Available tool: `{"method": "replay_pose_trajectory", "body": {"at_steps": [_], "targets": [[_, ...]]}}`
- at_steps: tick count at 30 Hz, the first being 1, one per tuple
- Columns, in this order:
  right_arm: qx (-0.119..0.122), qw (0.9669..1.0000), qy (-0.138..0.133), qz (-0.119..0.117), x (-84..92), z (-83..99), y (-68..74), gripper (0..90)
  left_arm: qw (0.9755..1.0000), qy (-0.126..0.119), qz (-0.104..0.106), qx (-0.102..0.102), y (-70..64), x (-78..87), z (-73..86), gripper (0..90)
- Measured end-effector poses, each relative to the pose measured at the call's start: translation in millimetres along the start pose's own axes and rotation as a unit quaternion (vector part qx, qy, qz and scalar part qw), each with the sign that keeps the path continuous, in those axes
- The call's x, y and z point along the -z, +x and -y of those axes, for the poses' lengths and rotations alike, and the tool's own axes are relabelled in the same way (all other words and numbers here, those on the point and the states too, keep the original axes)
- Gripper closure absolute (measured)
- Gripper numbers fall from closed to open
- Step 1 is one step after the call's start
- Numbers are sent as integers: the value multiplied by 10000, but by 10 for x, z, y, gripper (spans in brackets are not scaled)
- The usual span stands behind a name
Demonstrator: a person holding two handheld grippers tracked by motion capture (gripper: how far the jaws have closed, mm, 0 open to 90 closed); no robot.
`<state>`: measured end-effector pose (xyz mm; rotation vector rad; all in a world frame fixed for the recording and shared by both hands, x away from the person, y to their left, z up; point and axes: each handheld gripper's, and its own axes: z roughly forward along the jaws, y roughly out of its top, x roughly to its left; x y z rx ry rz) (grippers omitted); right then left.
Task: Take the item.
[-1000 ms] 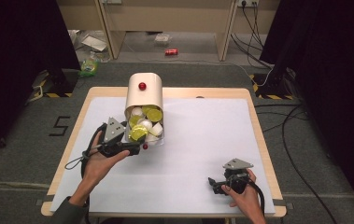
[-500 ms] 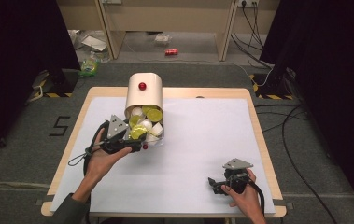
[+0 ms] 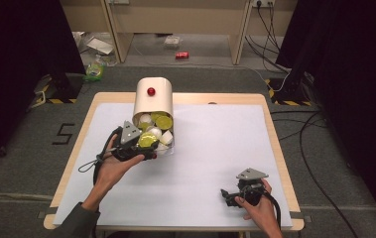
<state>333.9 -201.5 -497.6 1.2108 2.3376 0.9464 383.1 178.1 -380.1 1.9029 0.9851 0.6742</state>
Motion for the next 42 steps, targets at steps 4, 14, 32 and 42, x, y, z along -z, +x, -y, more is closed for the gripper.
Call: {"method": "replay_pose_trajectory", "body": {"at_steps": [4,14,32,42], "targets": [[-13,10000,0,3,0,0,4,15,9997,98,159,131,7,-41,52,385],[-5,10000,0,8,-1,-1,5,15,9998,49,208,29,-7,24,0,391],[-4,10000,-4,14,-2,0,6,15,9996,-188,207,65,57,251,-81,391],[-3,10000,-2,13,-2,0,6,15,9994,-284,133,128,189,438,-73,392]]}}
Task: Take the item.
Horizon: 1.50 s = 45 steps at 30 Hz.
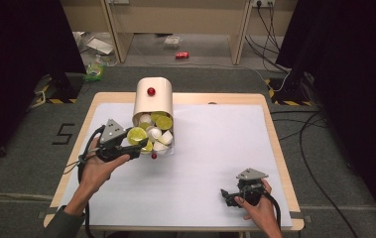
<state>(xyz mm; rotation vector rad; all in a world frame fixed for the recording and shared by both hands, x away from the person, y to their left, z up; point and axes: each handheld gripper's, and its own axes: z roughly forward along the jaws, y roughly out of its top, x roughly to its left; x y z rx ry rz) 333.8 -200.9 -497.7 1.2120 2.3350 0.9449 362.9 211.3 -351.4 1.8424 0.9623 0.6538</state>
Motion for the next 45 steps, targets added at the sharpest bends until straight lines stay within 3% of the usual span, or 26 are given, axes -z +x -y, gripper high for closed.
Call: {"method": "replay_pose_trajectory", "body": {"at_steps": [11,18,36,45], "targets": [[-1,10000,-1,1,0,0,0,15,9996,-156,-145,207,223,242,61,391],[-4,10000,2,6,-1,0,1,15,9988,-165,-293,361,354,340,225,391],[1,10000,4,6,0,-1,1,15,9958,-76,-504,763,497,285,706,391],[1,10000,4,7,0,-1,1,15,9939,-36,-539,964,522,239,1023,391]]}}
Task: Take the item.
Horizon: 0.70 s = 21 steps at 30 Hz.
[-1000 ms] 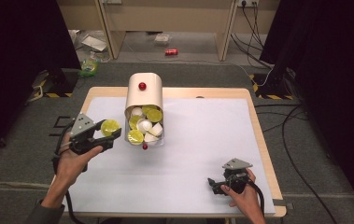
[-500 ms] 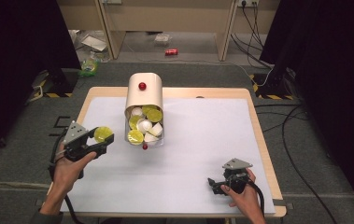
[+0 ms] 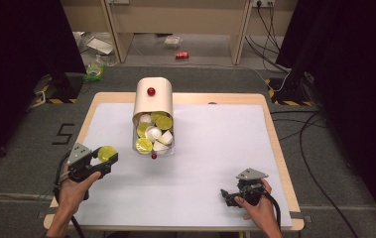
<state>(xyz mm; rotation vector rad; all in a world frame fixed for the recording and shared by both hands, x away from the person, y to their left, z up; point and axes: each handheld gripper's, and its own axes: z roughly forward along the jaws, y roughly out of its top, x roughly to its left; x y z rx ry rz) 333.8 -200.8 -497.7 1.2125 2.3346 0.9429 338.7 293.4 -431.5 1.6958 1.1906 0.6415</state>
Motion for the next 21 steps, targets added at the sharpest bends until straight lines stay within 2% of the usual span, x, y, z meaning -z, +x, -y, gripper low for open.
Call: {"method": "replay_pose_trajectory", "body": {"at_steps": [6,14,21], "targets": [[7,10000,-2,-2,0,0,-1,15,9999,40,-29,109,37,-53,152,391],[10,10000,-2,1,-1,0,-1,14,9999,96,-57,69,20,-97,286,391],[2,10000,0,-3,0,0,-1,15,9994,292,-59,179,36,-160,455,391]]}}
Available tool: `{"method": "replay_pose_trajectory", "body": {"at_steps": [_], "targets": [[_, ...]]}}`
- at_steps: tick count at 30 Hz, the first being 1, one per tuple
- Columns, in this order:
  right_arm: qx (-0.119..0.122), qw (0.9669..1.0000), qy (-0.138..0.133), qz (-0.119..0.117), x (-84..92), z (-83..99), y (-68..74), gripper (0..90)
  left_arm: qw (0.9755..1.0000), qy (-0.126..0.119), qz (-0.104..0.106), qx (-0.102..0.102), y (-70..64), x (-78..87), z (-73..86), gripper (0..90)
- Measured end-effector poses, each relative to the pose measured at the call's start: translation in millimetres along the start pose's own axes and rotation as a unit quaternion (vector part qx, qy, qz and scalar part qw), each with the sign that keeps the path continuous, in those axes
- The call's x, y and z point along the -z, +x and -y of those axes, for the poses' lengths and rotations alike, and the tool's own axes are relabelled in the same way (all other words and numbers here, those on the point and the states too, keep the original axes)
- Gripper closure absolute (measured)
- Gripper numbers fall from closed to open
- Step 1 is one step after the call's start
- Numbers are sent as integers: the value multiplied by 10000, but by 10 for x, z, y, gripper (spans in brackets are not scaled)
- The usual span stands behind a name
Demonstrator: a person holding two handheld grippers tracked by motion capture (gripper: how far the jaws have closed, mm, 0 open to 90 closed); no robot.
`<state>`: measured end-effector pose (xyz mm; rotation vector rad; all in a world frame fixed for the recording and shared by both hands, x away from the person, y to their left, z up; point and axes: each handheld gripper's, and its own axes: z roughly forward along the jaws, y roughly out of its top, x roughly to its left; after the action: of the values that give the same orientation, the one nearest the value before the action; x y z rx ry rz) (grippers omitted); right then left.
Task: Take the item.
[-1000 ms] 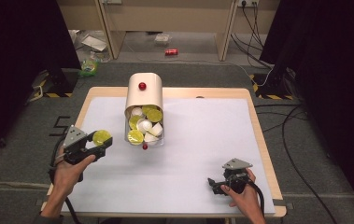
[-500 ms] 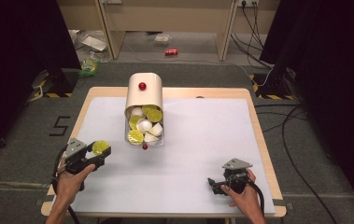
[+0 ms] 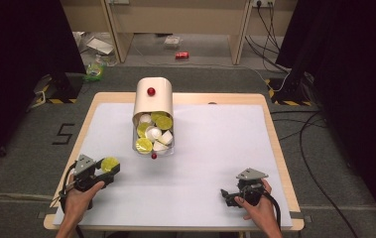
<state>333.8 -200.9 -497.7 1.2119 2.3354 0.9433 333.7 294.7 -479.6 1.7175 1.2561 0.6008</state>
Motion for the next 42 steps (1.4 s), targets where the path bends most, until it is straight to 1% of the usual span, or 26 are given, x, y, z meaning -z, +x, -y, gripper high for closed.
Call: {"method": "replay_pose_trajectory", "body": {"at_steps": [1,4,5,6,9,13,16,20,22,25,27,29,35,37,42], "targets": [[7,10000,-3,4,-1,0,0,15,10000,50,-20,-28,2,-8,14,391],[6,10000,-3,2,-1,0,-1,15,10000,84,-34,-22,10,-14,38,391],[6,10000,-2,1,-1,0,-1,15,9999,155,-41,-16,24,-26,64,391],[6,10000,-2,1,-1,0,-1,15,9999,155,-41,-16,24,-26,64,391],[7,10000,-2,0,0,0,0,15,9995,312,-23,52,53,-52,131,391],[2,10000,0,2,0,0,1,14,9993,358,-43,123,74,-53,162,391],[0,10000,0,4,0,0,1,14,9990,423,-78,116,92,-52,196,391],[8,10000,-2,3,0,-1,0,14,9990,427,-78,119,94,-45,195,390],[8,10000,-2,3,0,0,0,14,9986,506,-18,134,97,-52,201,390],[9,10000,-1,3,0,0,1,15,9985,529,-7,141,100,-54,201,388],[8,10000,-2,3,0,0,0,15,9981,576,50,215,115,-53,205,387],[6,10000,1,3,0,0,1,15,9980,575,74,233,120,-55,207,386],[5,10000,0,2,0,0,1,15,9978,636,56,171,108,-66,206,380],[10,10000,-3,1,0,0,0,14,9979,625,37,136,100,-65,206,367],[7,10000,1,2,0,0,1,15,9981,594,28,142,100,-55,207,346]]}}
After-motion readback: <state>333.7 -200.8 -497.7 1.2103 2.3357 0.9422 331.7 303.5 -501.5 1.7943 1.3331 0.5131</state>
